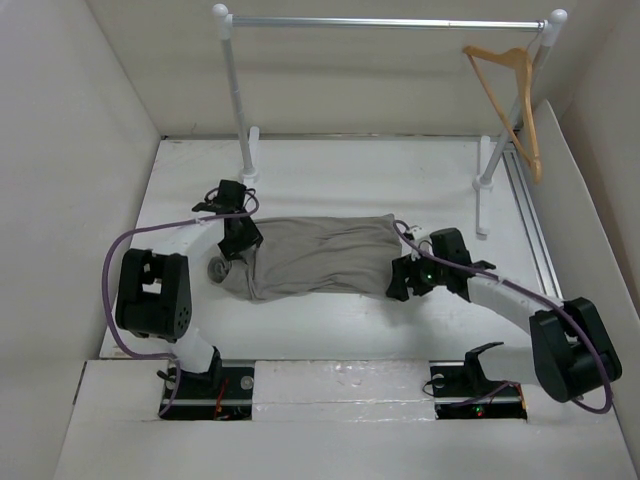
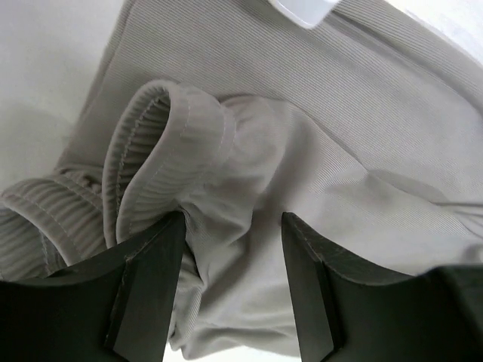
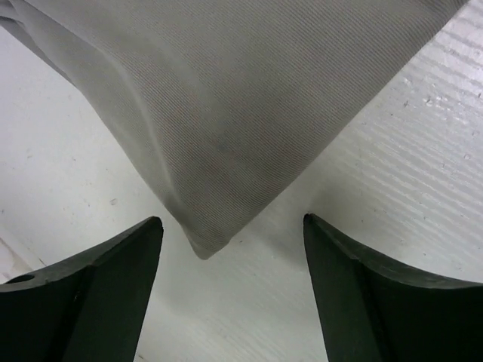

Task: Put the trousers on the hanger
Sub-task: Fold the trousers

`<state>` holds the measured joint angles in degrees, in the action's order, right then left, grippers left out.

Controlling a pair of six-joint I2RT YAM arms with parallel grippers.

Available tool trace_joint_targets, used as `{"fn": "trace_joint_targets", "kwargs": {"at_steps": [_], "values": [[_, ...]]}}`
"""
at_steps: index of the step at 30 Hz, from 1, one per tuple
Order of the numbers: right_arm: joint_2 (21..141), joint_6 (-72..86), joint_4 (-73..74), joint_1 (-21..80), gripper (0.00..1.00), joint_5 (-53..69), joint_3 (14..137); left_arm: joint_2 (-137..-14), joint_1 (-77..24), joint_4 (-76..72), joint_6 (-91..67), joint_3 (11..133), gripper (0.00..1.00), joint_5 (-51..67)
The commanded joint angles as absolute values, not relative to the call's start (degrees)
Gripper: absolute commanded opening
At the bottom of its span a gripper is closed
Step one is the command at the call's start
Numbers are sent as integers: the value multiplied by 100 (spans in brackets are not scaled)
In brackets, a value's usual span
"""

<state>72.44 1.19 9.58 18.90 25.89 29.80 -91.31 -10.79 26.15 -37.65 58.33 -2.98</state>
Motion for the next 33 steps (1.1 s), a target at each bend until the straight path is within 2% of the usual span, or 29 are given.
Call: {"fn": "trace_joint_targets", "kwargs": {"at_steps": [1,3,4,5,7,8,13,20,21,25,28,33], "values": [[7242,396,624,1960,76,2479,2848,-9360,-1072,2558,-3595,5985,50,-816],[7435,343,440,1960,56,2505,2795,-9466,-1072,2540,-3595,5977,49,-1028],[7531,334,422,1890,36,2514,2795,-9475,-1072,2514,-3612,5985,49,-1098],[7671,256,404,1890,22,2514,2795,-9492,-1072,2505,-3612,5985,49,-1290],[7743,168,474,1819,3,2566,2777,-9536,-1002,2566,-3638,5994,47,-1572],[7734,97,527,1758,0,2566,2743,-9527,-784,2584,-3656,5994,46,-1704],[7269,-237,1010,1565,0,2452,2532,-9203,-168,2374,-3507,5941,47,-1565],[7330,-544,1327,1564,0,2487,2636,-9220,-114,2321,-3287,6161,57,-1030],[7339,-562,1388,1564,3,2496,2724,-9194,-114,2312,-3287,6161,57,-950],[7234,-694,1730,1564,54,2461,3102,-9001,-114,2364,-3121,6231,59,-572],[7049,-870,2126,1564,71,2400,3497,-8720,-246,2696,-2936,6424,60,-920],[6873,-1063,2408,1512,75,2434,3884,-8403,-203,3243,-3093,6250,66,-1740]]}}
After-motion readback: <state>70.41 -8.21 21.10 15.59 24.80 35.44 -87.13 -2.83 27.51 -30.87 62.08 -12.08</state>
